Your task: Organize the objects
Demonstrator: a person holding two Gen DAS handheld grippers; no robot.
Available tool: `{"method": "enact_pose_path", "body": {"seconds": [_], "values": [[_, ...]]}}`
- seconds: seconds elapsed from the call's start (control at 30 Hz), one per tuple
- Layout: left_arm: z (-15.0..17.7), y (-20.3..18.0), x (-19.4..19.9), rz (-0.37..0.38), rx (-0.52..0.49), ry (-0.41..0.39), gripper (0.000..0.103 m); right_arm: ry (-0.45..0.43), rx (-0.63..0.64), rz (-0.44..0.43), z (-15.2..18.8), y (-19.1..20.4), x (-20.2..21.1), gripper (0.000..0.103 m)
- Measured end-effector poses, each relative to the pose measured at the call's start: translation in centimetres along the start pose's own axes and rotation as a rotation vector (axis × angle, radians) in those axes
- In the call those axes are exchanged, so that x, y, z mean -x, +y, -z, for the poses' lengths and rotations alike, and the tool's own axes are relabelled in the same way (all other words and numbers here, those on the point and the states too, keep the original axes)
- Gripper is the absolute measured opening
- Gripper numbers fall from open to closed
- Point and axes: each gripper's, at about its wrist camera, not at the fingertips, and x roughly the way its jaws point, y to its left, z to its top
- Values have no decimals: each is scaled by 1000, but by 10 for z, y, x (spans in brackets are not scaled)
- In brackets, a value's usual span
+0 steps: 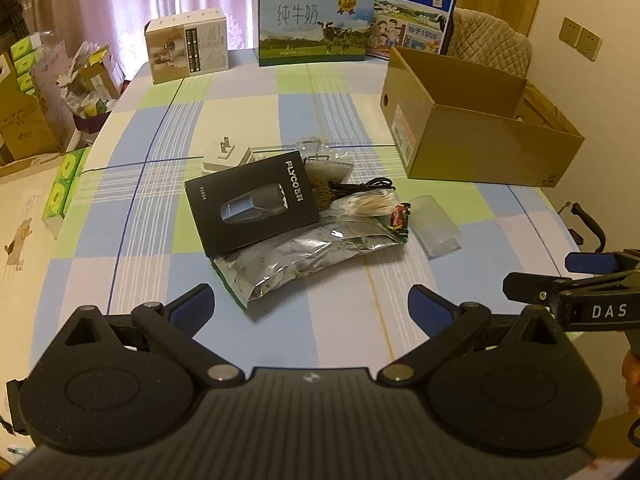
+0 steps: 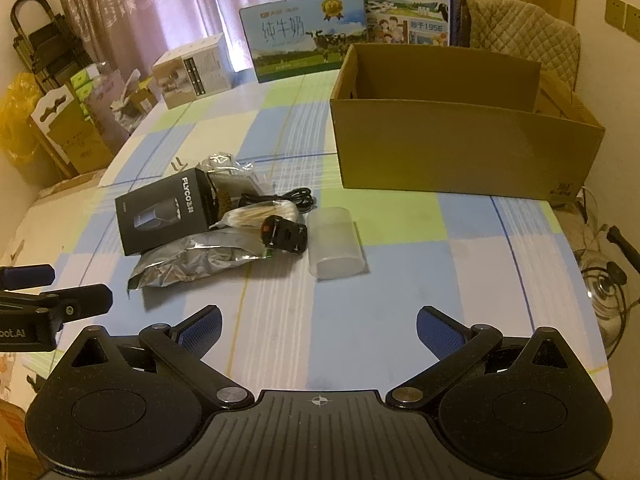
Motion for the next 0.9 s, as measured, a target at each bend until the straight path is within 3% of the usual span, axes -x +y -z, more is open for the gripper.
{"method": "enact_pose_path", "body": {"seconds": [0.6,0.77,0.9], "values": [[-19,25,-44,-83,75,25,102,-15,114,-8,-30,-16,-68,101],[-24,32,-54,-113,102,24,102,-6,154,6,-36,-24,-93,87],[-27,34,-63,-133,116,29,102,18,172,10,-40,-27,-113,84]]}}
